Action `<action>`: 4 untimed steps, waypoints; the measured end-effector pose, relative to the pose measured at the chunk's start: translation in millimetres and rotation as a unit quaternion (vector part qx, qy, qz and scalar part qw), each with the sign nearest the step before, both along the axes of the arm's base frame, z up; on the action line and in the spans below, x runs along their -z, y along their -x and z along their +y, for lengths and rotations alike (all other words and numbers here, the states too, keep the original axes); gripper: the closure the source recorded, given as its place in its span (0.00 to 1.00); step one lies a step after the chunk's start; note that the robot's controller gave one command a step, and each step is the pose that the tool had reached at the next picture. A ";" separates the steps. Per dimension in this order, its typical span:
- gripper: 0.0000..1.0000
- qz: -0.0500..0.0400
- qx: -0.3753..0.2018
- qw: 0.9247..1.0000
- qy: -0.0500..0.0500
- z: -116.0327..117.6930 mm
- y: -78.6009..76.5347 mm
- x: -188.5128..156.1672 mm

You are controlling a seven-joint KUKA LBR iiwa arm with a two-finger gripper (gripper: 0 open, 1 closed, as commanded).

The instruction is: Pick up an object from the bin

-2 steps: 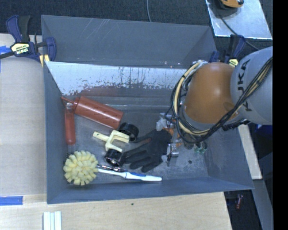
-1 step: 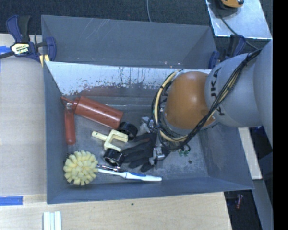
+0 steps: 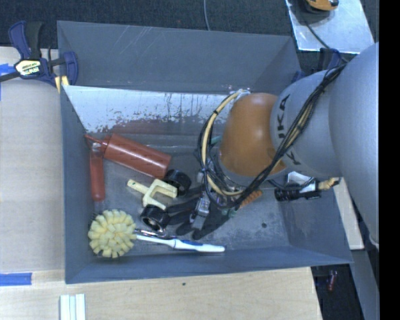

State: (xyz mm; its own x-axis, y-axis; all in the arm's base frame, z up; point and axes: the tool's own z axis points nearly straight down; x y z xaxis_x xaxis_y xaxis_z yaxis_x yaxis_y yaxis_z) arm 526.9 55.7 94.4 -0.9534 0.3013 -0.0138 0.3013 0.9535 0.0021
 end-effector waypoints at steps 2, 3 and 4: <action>1.00 -0.003 0.132 0.991 -0.003 -0.4 9.3 22.9; 1.00 -0.003 0.132 0.991 -0.003 -0.5 9.2 22.9; 1.00 0.001 0.131 0.991 -0.002 -1.1 12.3 1.5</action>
Offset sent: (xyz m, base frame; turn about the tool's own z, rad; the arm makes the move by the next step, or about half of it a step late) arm -0.0108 0.0005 -0.0244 0.2652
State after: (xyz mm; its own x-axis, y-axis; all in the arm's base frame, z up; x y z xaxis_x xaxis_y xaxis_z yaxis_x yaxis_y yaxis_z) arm 514.7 54.6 92.9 -0.8424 0.5388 -0.0099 0.5388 0.8424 0.0045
